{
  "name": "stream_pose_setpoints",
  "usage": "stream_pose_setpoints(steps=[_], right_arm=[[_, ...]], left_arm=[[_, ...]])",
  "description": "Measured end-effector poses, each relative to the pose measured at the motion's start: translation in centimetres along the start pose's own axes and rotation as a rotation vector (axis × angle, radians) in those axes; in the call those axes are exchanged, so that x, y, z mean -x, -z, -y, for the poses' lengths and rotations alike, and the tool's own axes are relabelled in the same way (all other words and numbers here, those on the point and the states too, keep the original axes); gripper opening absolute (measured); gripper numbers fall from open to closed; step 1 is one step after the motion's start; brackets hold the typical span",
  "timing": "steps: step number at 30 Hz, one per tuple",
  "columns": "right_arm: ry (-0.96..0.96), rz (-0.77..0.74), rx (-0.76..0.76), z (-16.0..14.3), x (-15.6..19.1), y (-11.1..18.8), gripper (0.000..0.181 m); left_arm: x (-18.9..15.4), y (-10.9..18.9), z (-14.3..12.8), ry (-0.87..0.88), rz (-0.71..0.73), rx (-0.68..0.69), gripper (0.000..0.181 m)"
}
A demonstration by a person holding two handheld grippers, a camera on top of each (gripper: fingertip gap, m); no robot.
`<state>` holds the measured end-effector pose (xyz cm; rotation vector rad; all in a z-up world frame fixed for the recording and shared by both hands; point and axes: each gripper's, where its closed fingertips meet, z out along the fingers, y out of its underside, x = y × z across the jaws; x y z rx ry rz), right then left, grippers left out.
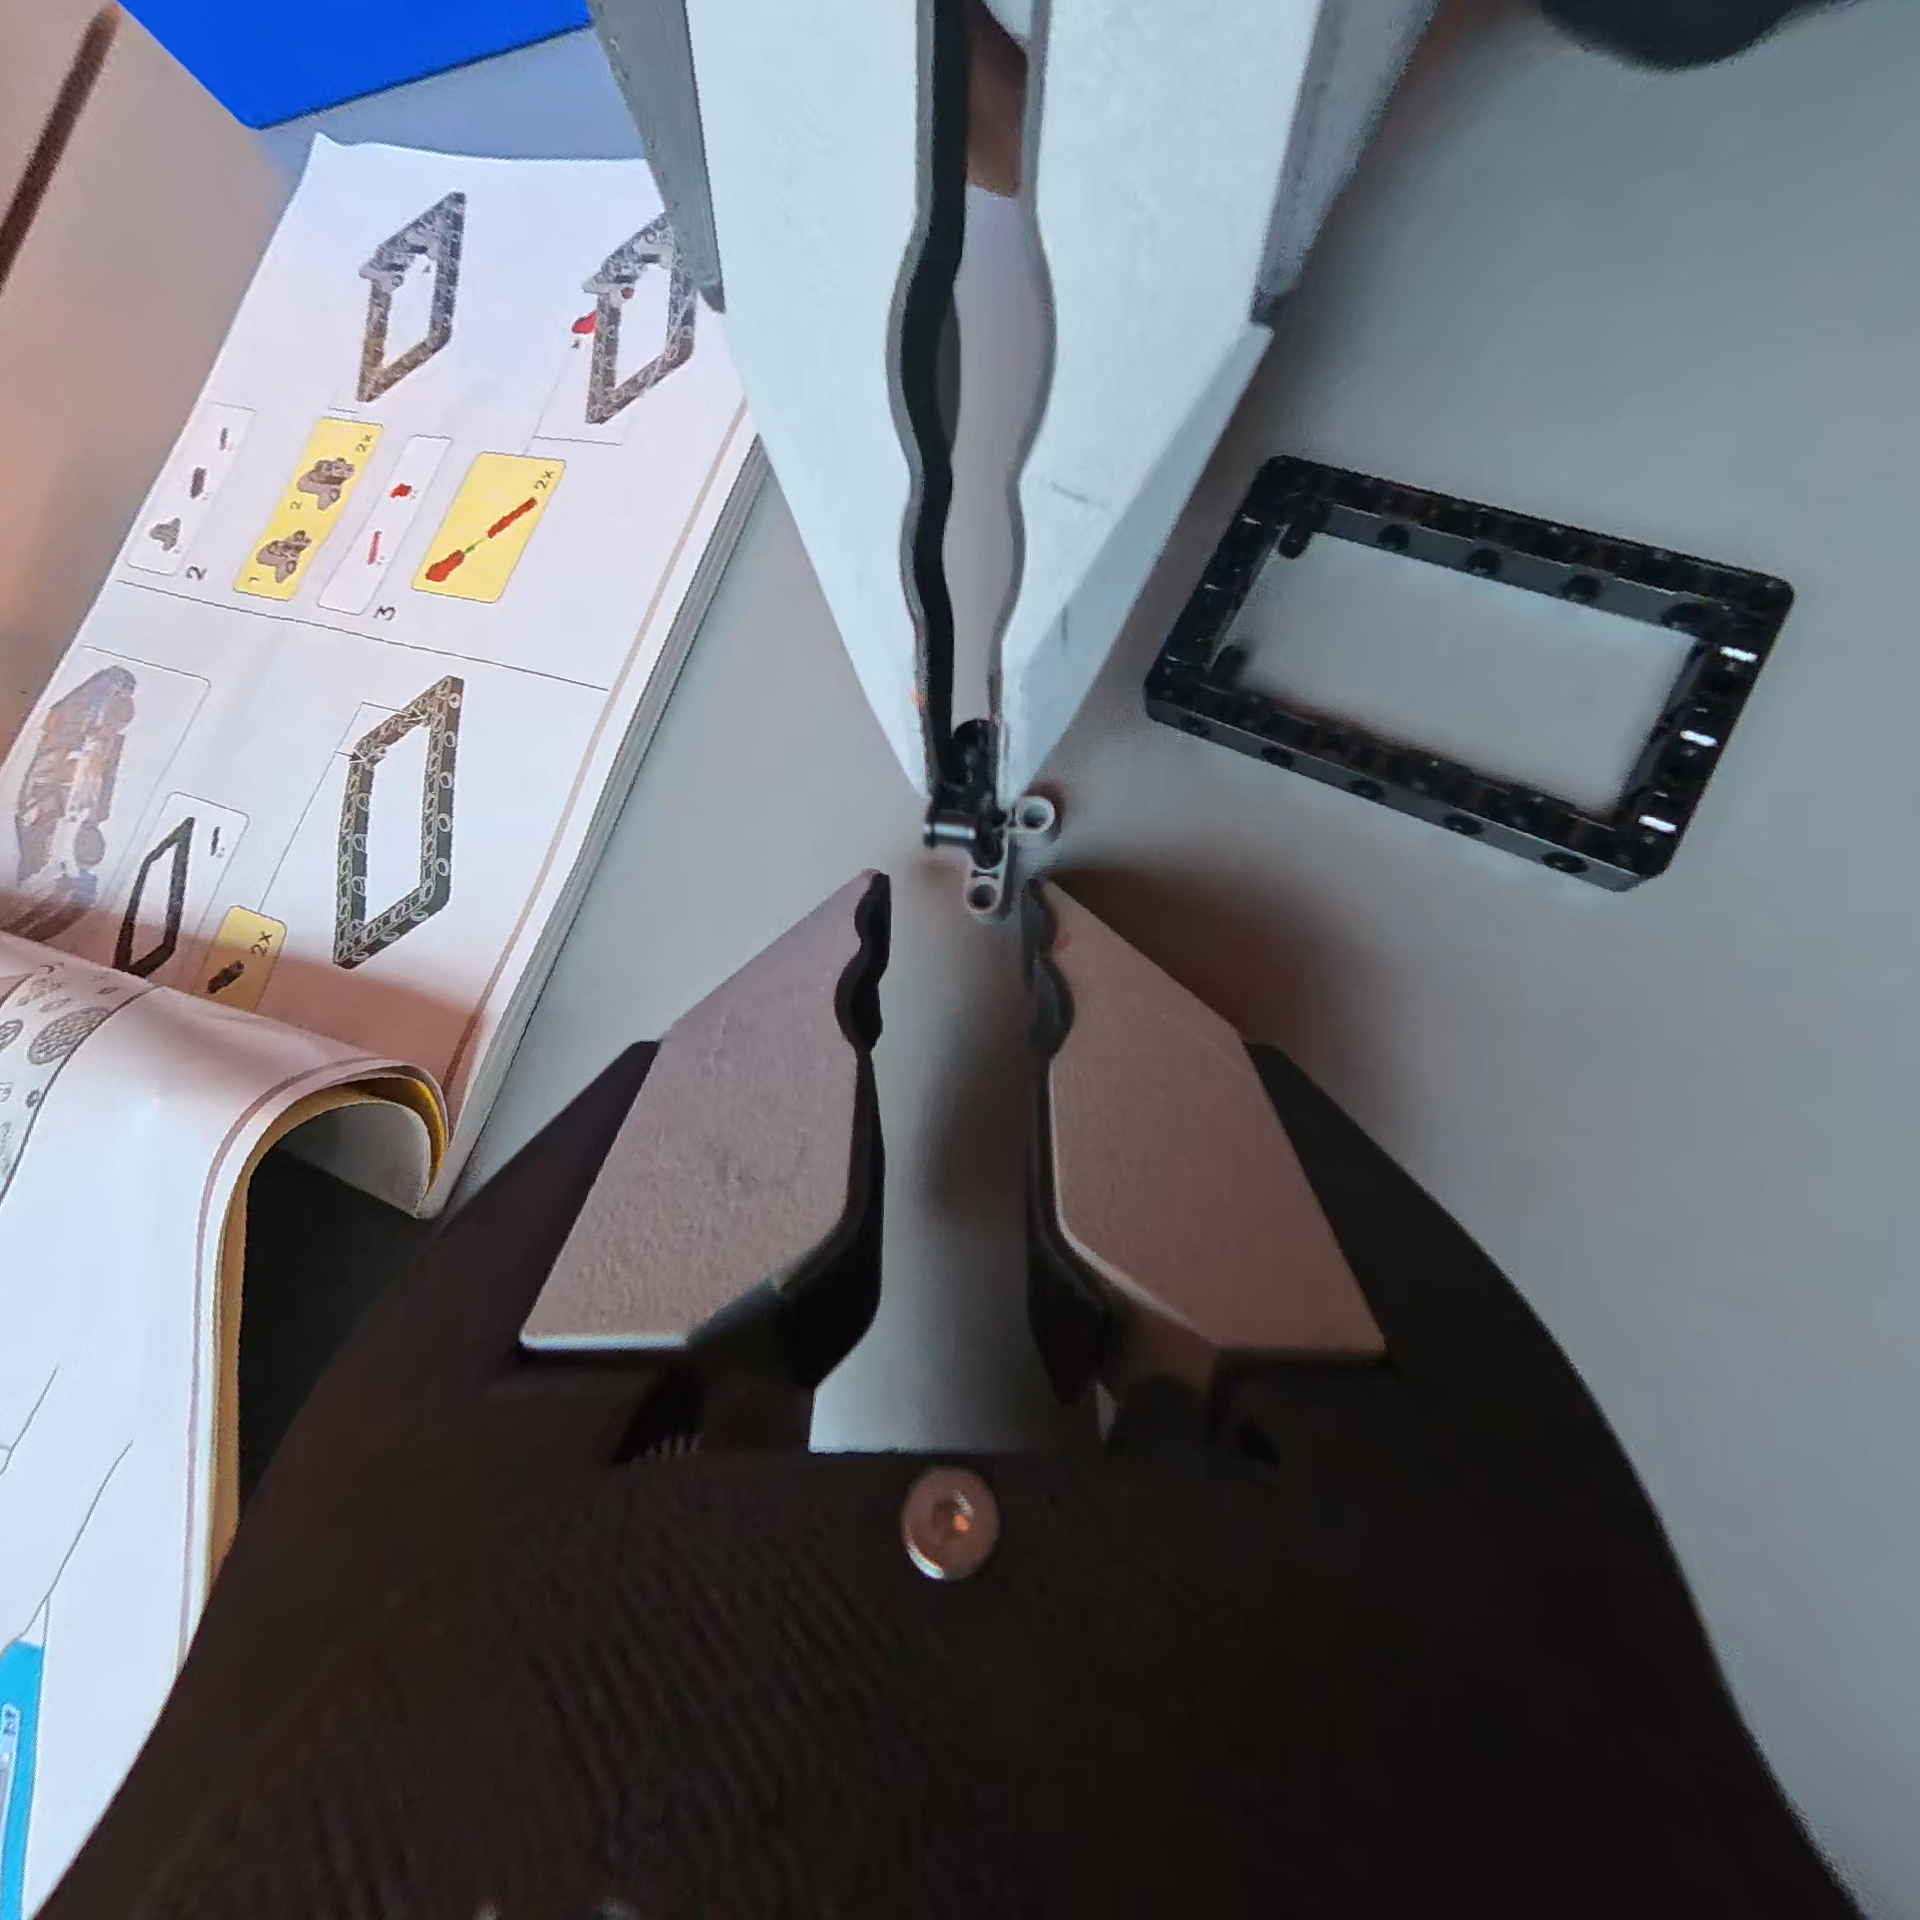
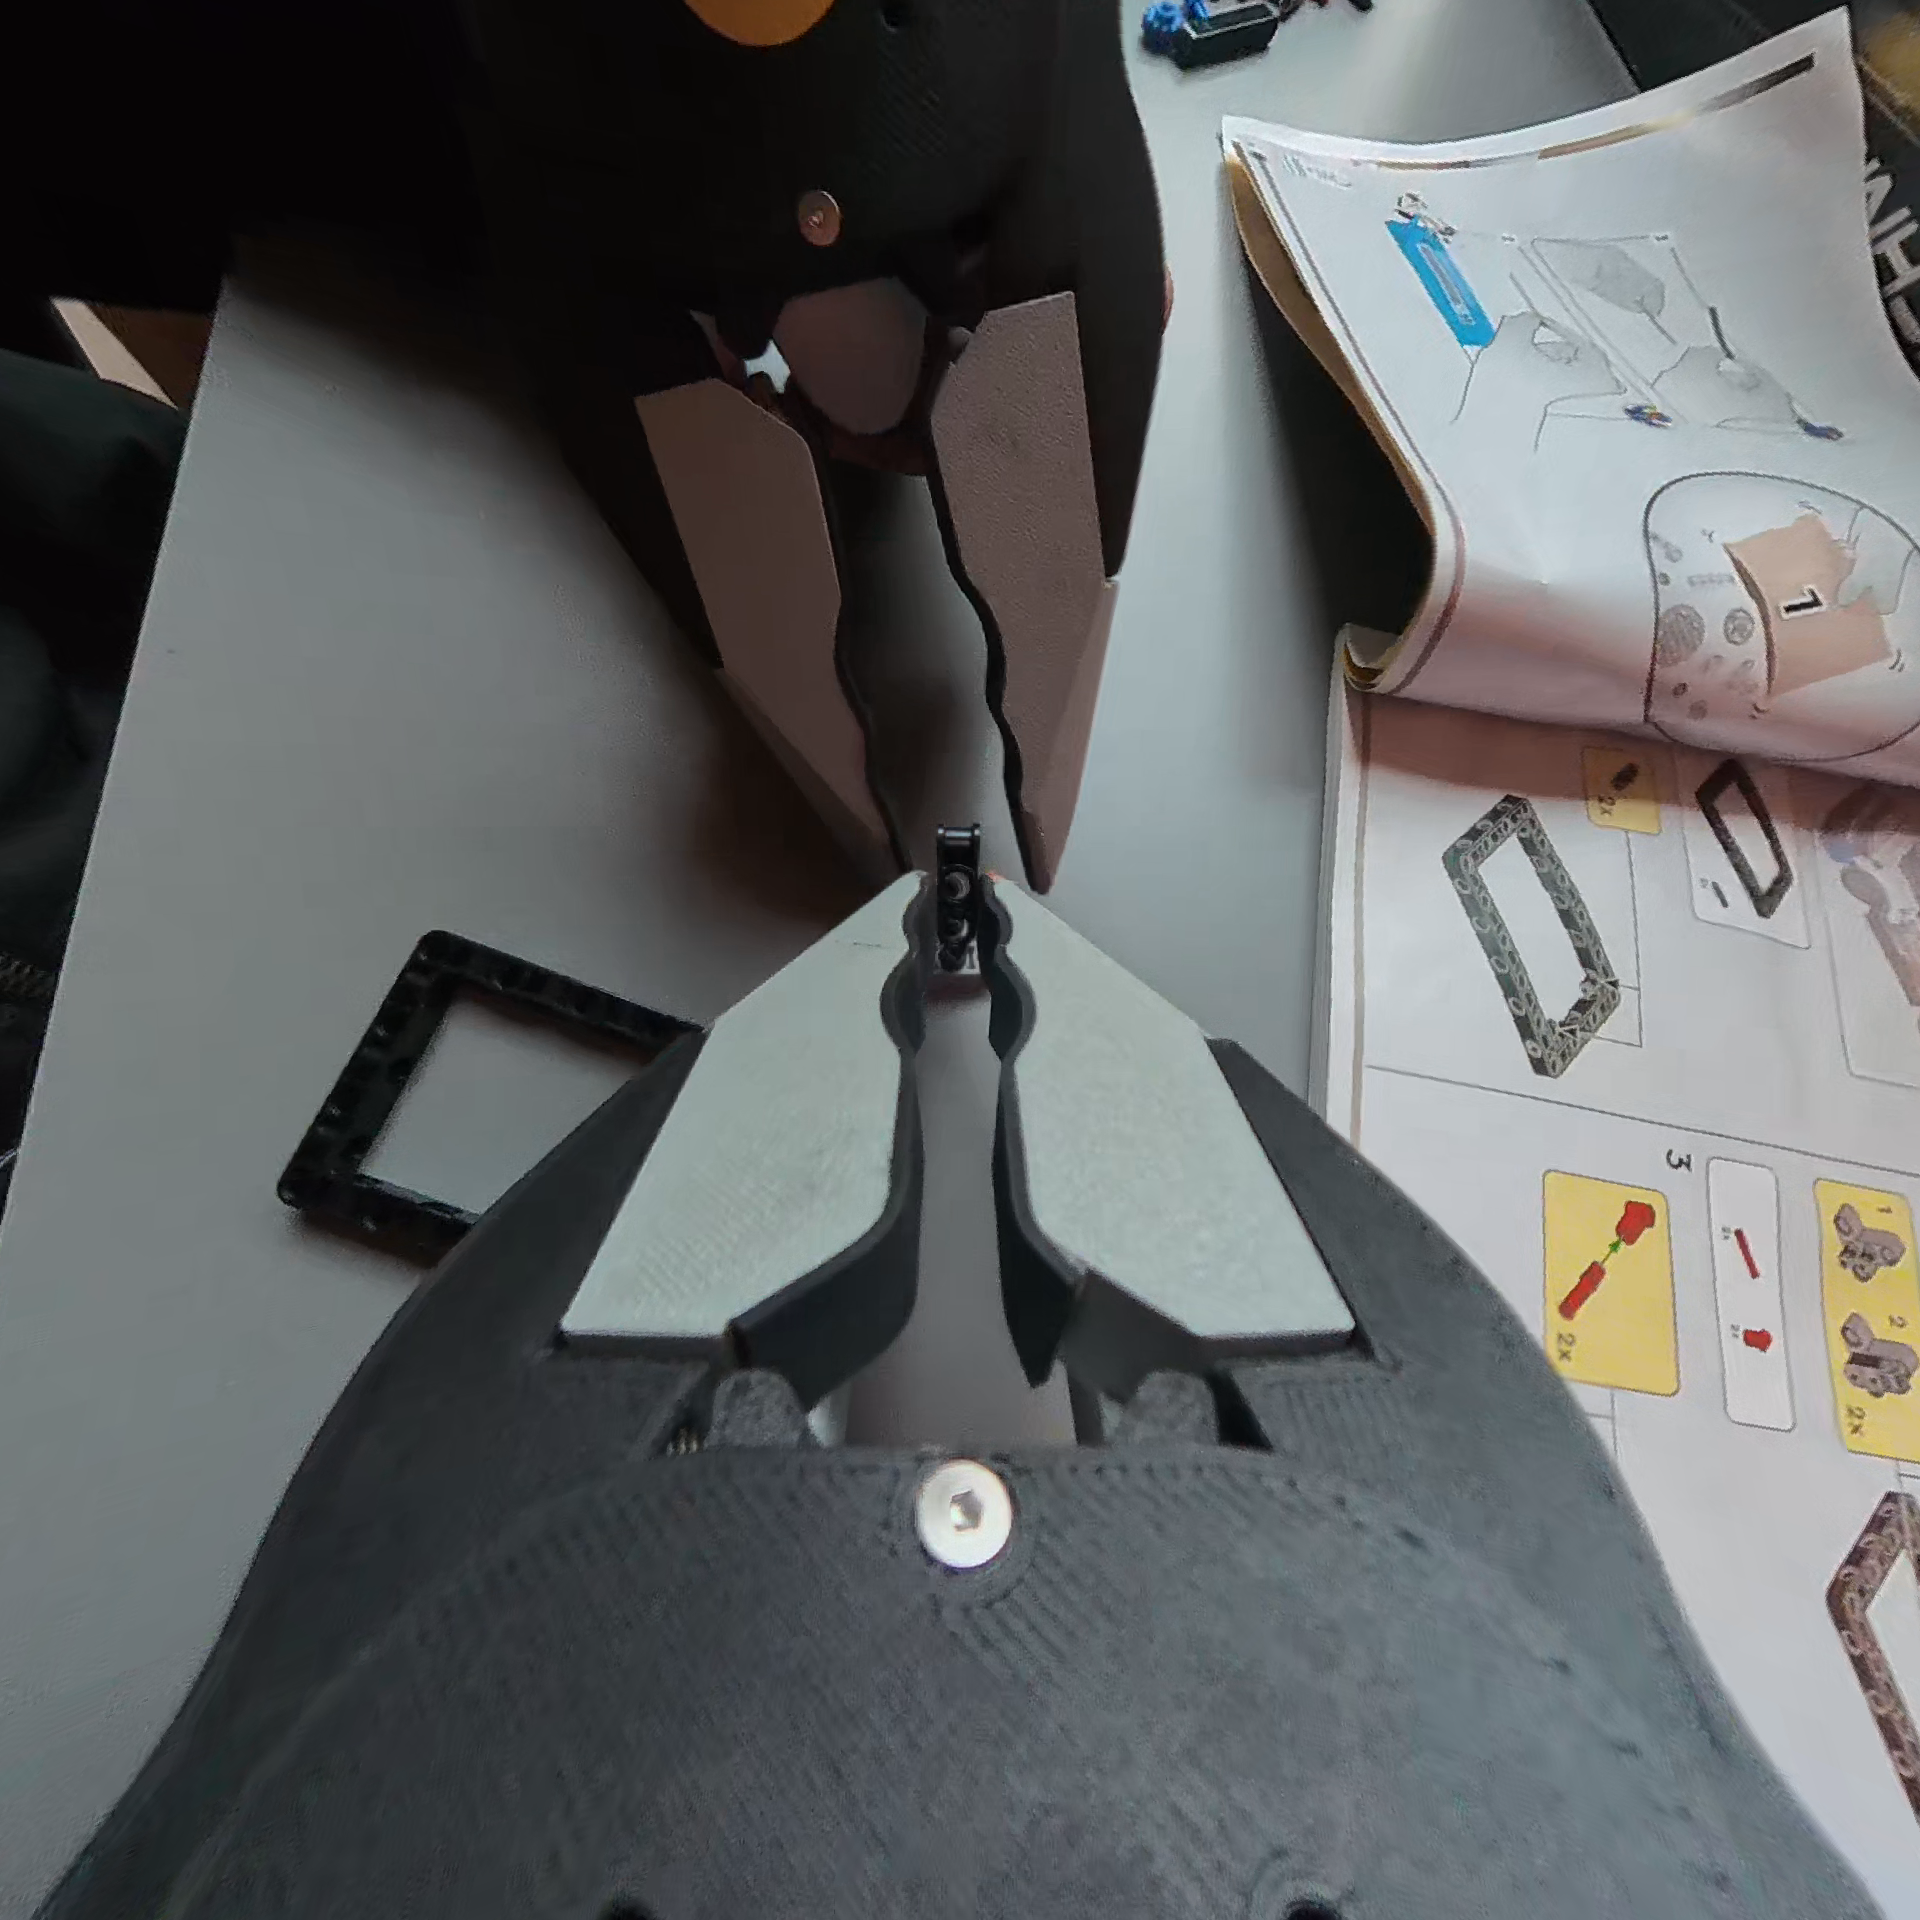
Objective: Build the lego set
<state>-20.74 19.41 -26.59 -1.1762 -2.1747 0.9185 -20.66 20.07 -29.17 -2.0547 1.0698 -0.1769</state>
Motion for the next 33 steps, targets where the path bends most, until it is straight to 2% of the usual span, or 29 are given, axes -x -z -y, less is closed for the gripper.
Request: stream_pose_setpoints(steps=[6, 14, 21, 24, 33], right_arm=[[0.065, -0.02, 0.1, -1.0, 0.5, -0.9, 0.004], [0.157, -0.079, 0.171, -1.1, 0.3, -0.9, 0.005], [0.187, -0.053, 0.211, -1.2, 0.2, -1.0, 0.005], [0.19, -0.033, 0.236, -1.2, 0.0, -0.9, 0.005], [0.189, -0.003, 0.254, -1.2, -0.2, -1.0, 0.004]], left_arm=[[-0.8, -0.2, 0.1, -0.018, -0.044, -0.01, 0.006], [-0.7, -0.2, 0.0, -0.013, -0.038, -0.011, 0.006], [-0.6, -0.2, 0.0, 0.007, -0.054, -0.011, 0.006], [-0.2, -0.1, 0.0, 0.014, -0.02, -0.016, 0.019], [-0.3, 0.2, -0.1, 0.034, -0.042, -0.018, 0.025]])
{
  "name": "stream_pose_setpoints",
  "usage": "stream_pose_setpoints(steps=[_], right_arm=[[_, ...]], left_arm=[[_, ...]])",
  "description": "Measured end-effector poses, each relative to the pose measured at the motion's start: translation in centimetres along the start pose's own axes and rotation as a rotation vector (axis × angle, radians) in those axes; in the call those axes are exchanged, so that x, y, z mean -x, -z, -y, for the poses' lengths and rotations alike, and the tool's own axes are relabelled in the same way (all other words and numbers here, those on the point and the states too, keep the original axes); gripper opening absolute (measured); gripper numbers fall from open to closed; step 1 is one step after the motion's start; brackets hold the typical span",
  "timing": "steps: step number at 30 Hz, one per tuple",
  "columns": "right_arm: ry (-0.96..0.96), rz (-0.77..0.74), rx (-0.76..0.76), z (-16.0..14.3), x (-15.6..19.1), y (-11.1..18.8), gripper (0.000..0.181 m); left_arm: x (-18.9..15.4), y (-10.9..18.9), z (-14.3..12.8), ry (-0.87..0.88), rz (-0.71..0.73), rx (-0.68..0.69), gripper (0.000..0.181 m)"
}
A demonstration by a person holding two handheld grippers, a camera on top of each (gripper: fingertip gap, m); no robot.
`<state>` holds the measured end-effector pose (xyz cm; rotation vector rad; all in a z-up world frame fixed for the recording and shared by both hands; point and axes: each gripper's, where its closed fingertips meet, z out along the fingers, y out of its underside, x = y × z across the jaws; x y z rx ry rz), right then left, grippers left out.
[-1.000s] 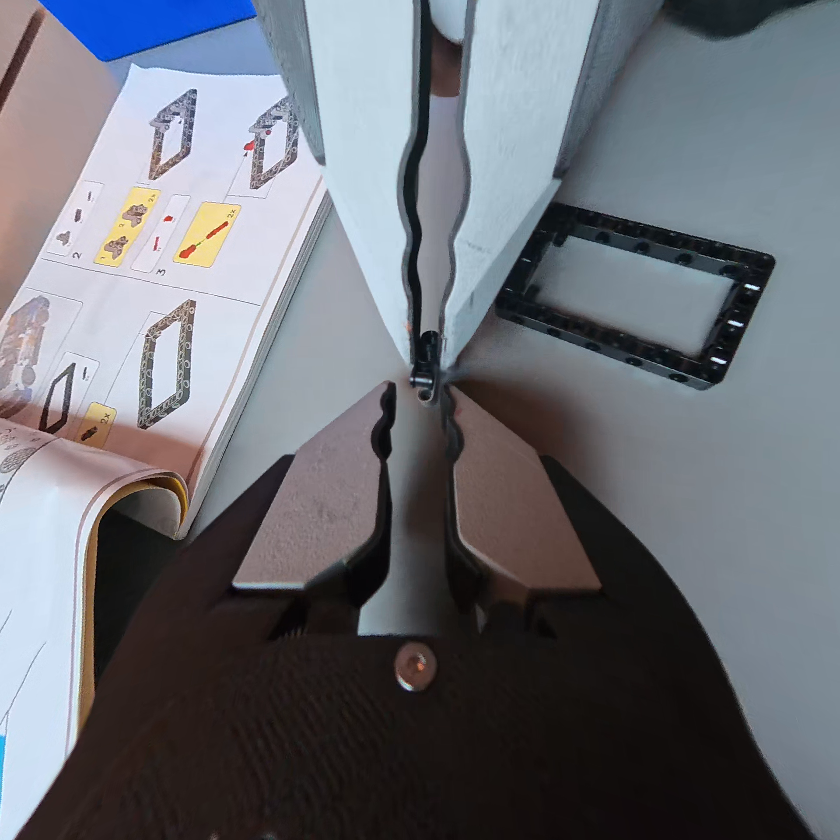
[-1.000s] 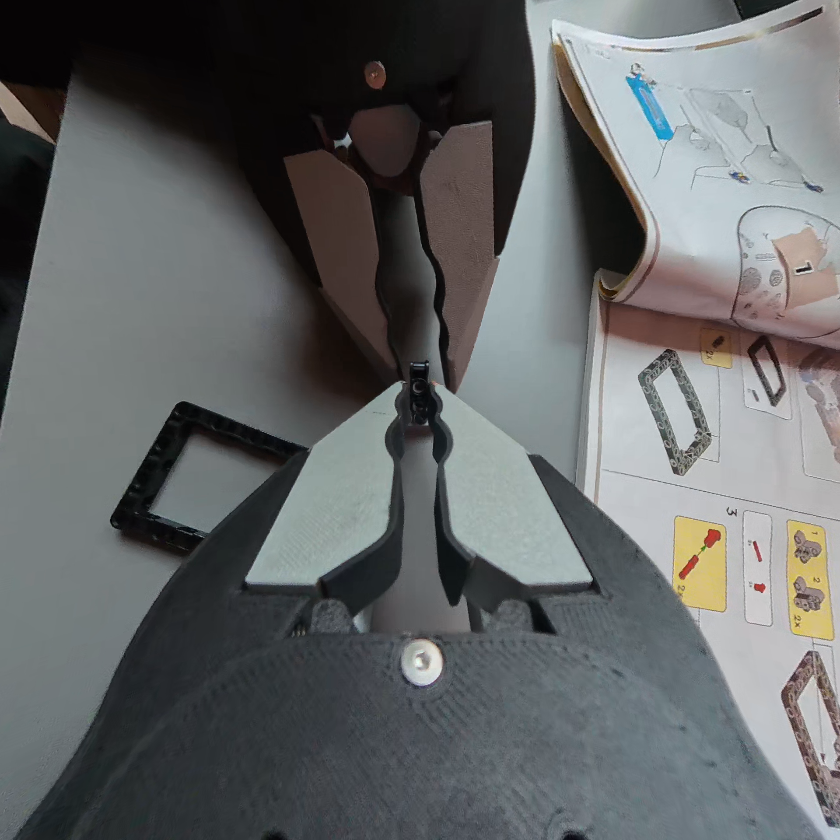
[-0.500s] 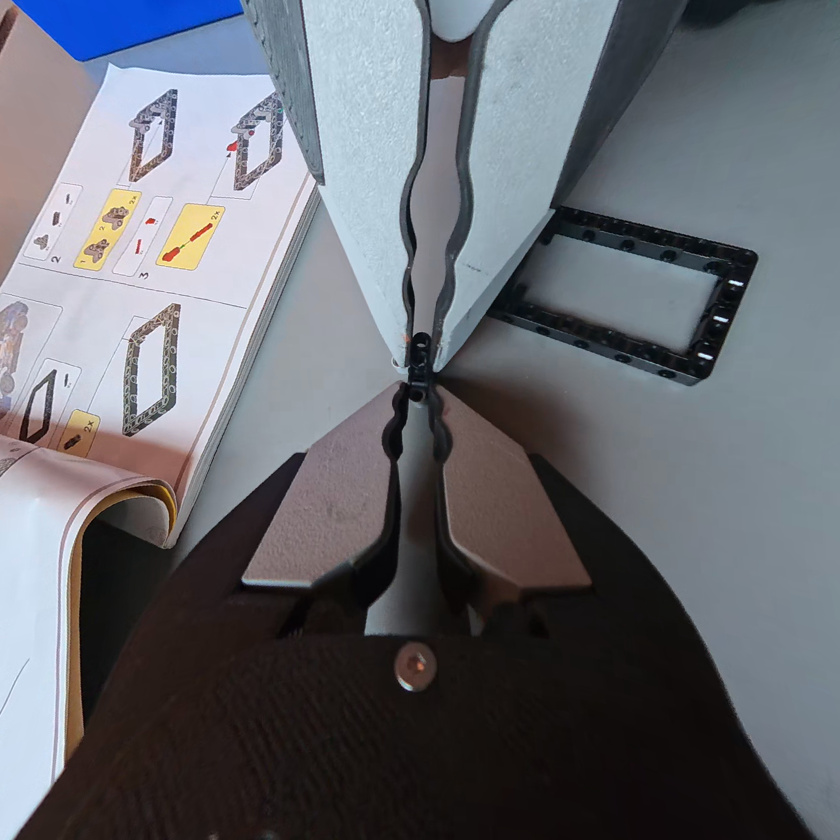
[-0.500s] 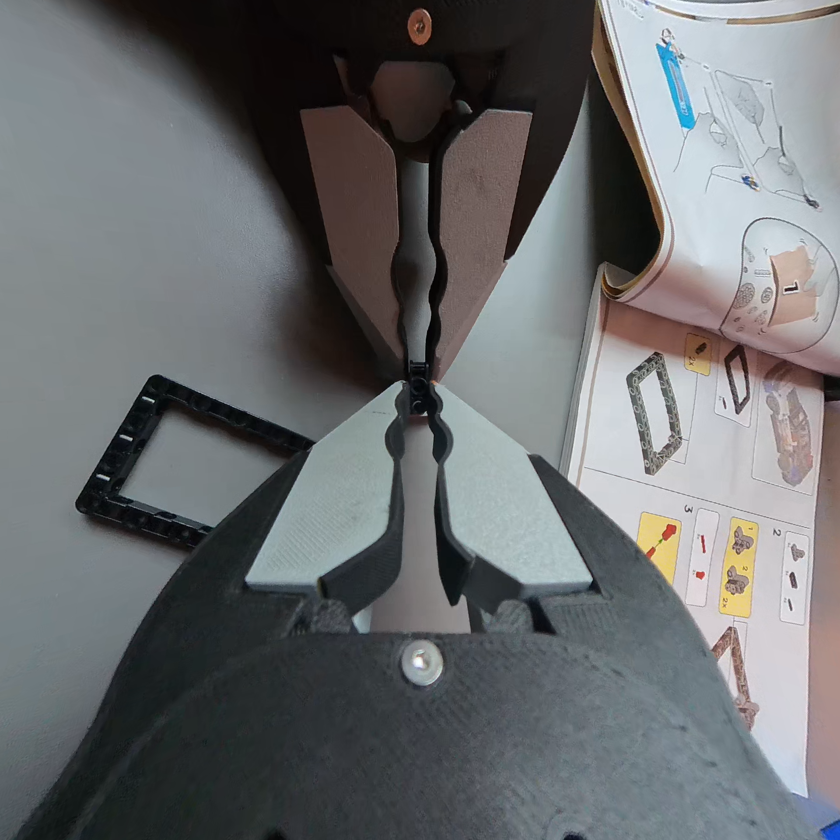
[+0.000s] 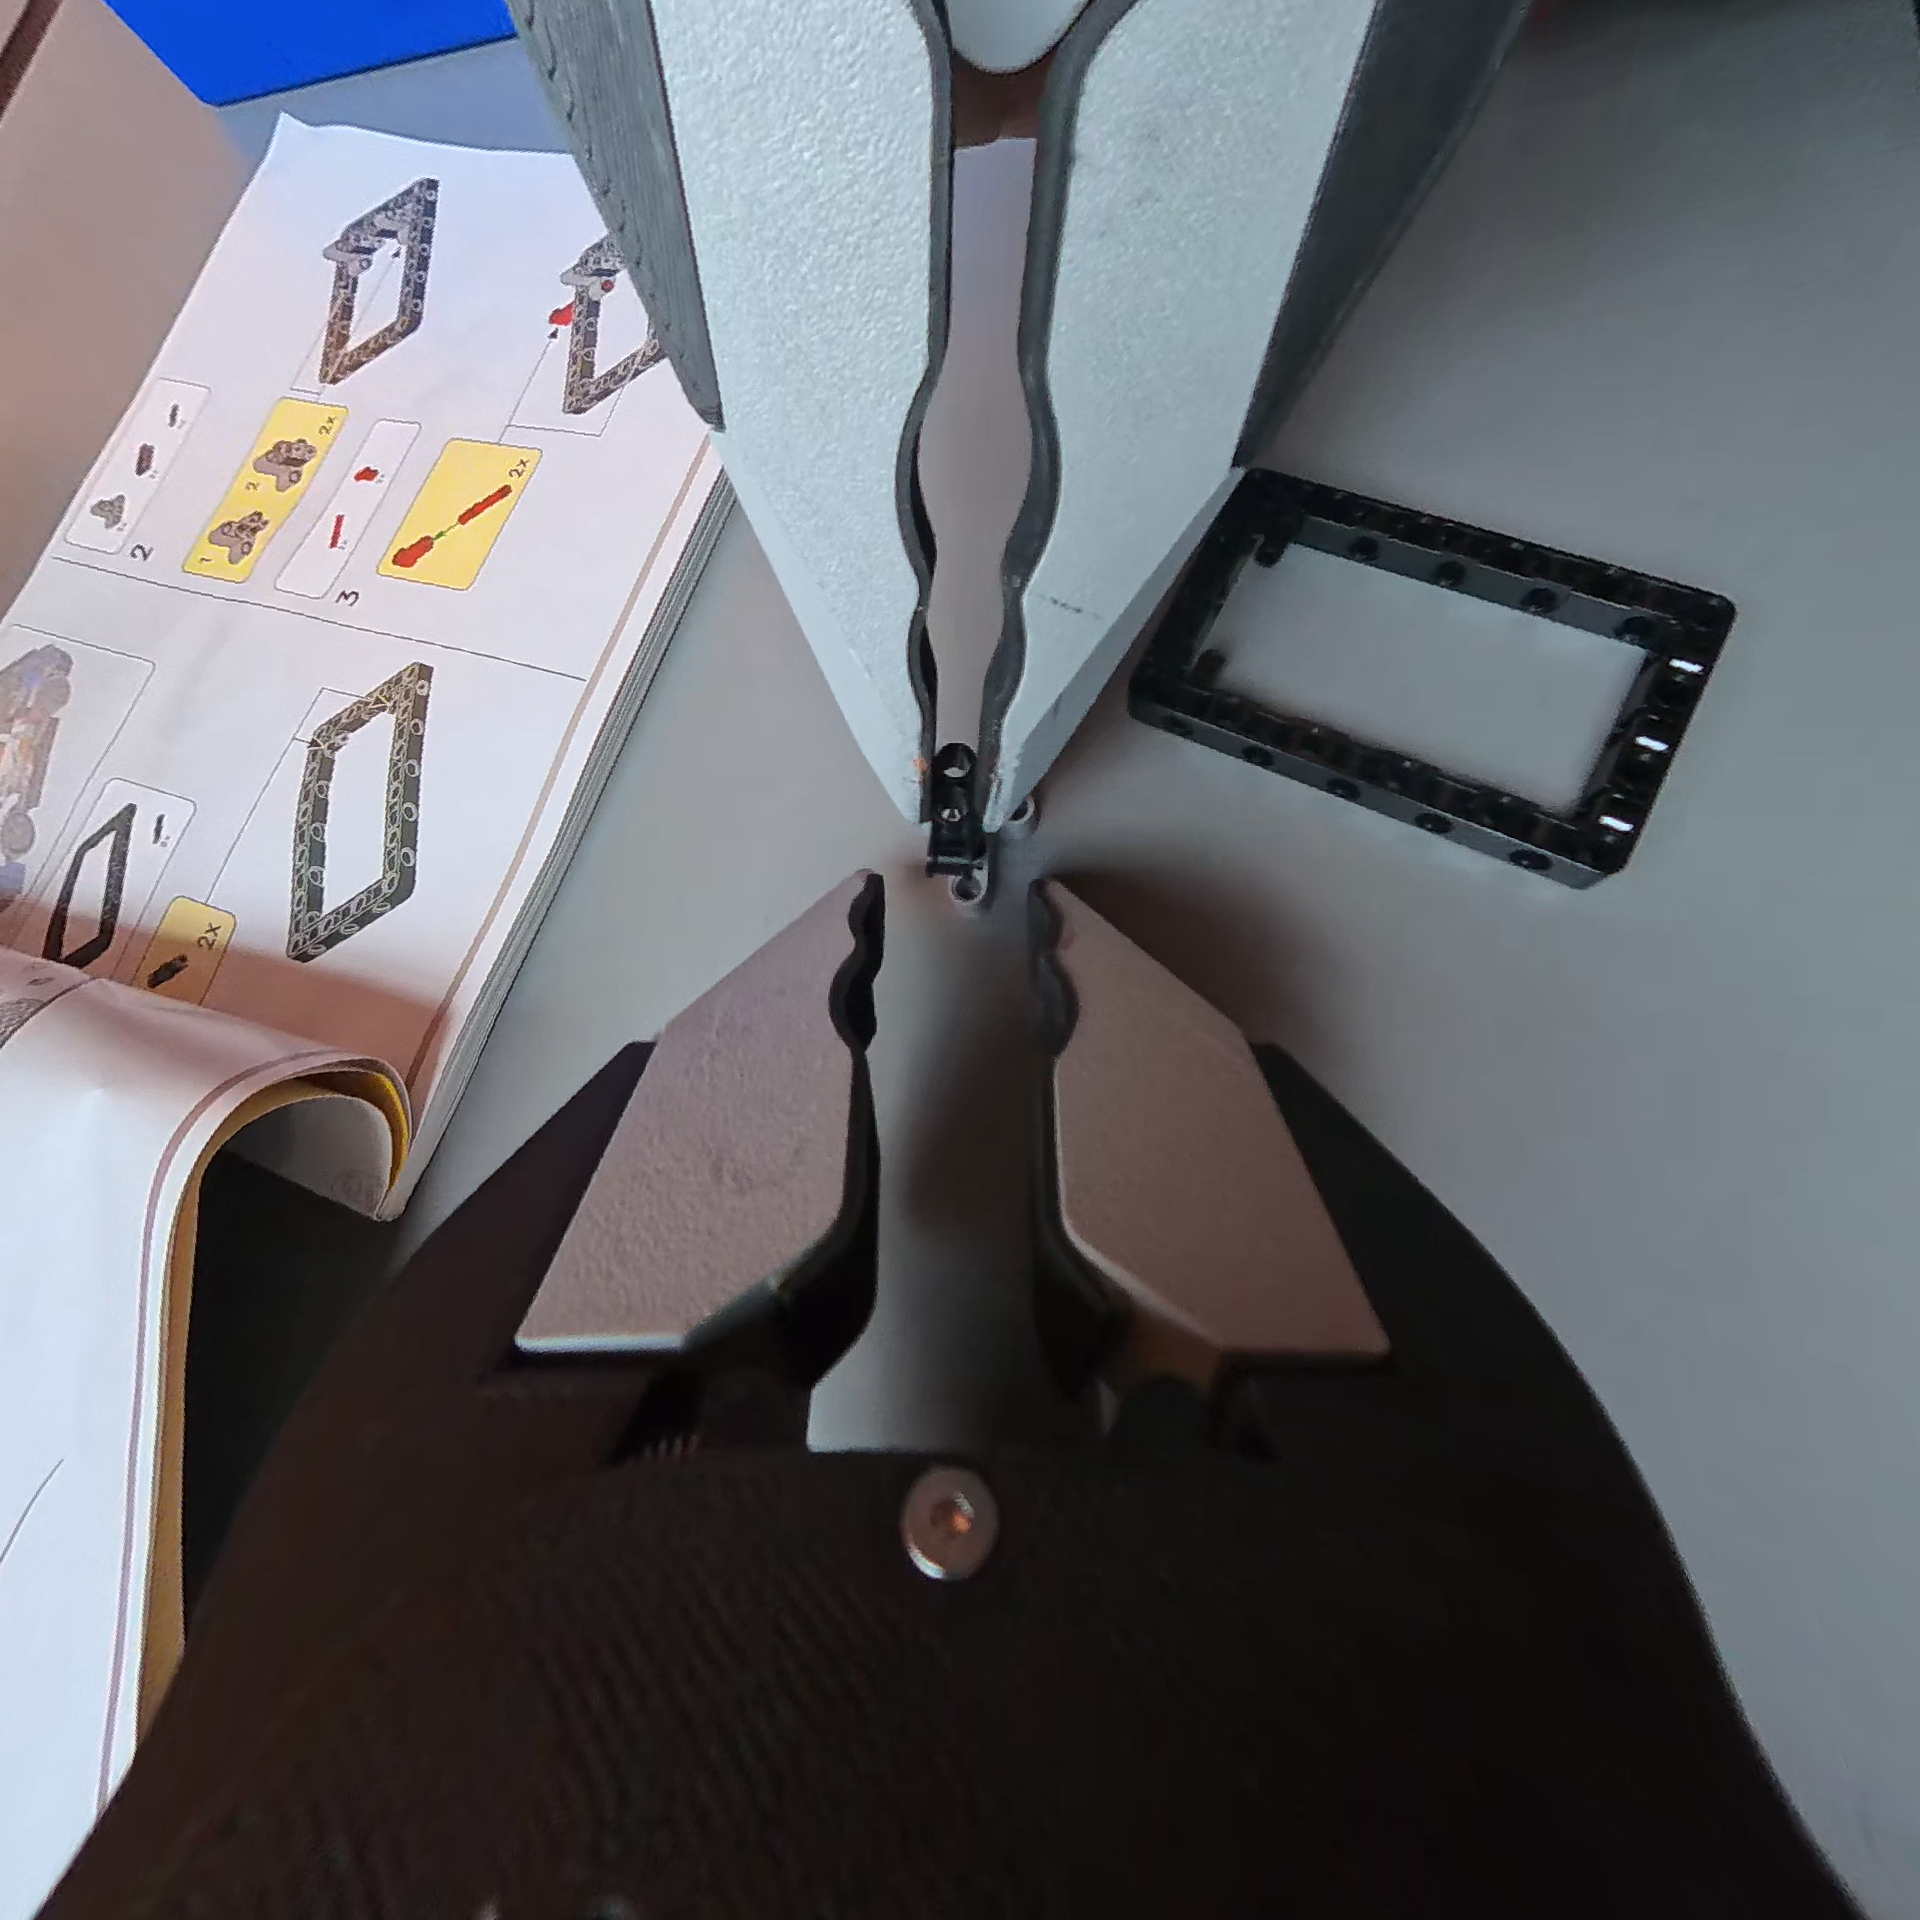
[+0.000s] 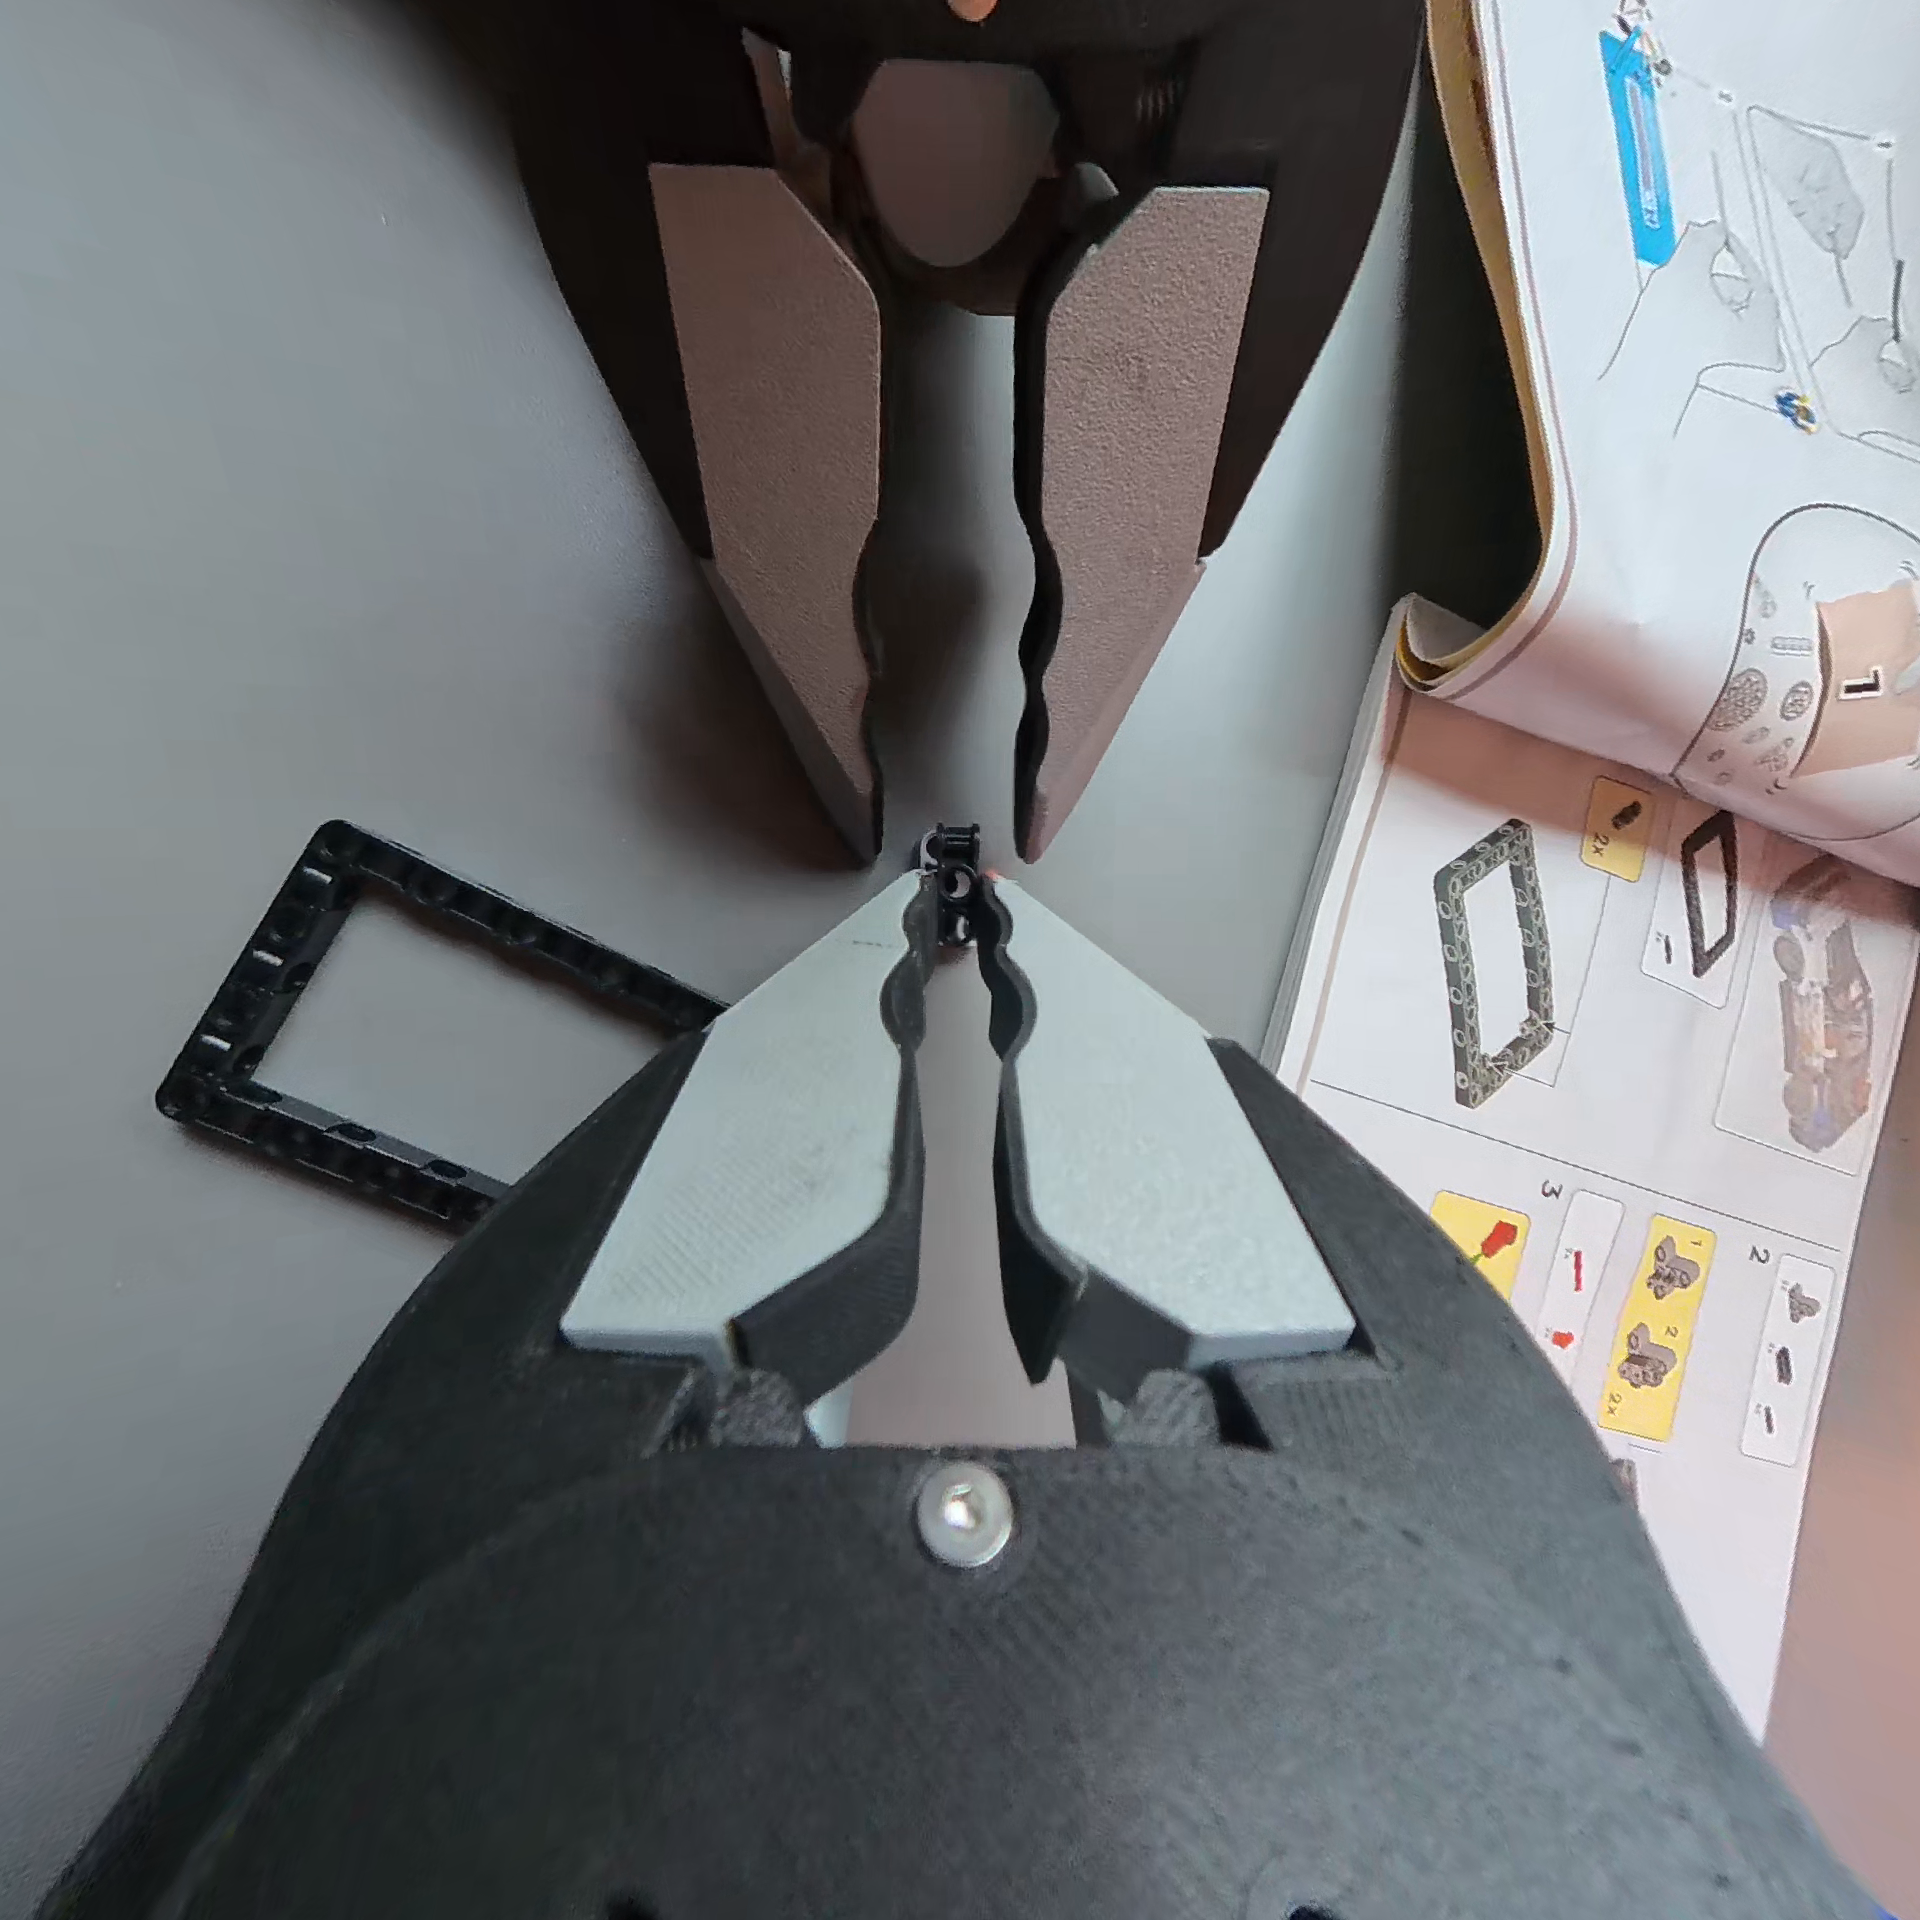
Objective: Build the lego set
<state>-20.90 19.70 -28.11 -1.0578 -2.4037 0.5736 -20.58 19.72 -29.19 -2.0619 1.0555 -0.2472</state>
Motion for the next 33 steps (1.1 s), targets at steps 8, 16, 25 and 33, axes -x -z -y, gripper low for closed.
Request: stream_pose_setpoints(steps=[8, 16, 25, 33], right_arm=[[-0.013, 0.016, -0.019, 0.1, 0.4, 0.2, 0.005], [-0.025, 0.003, -0.07, 0.5, 0.4, 0.6, 0.004], [-0.015, 0.016, -0.17, 0.5, 0.7, 0.6, 0.004], [-0.029, 0.043, -0.267, 0.8, 0.7, 2.0, 0.005]], left_arm=[[0.2, 0.6, 0.6, -0.005, 0.007, -0.055, 0.018], [-0.4, 1.1, 1.8, -0.031, -0.004, -0.116, 0.006], [-0.6, 1.1, 1.7, -0.033, -0.019, -0.112, 0.006], [-0.6, 1.8, 2.8, -0.015, -0.028, -0.18, 0.006]])
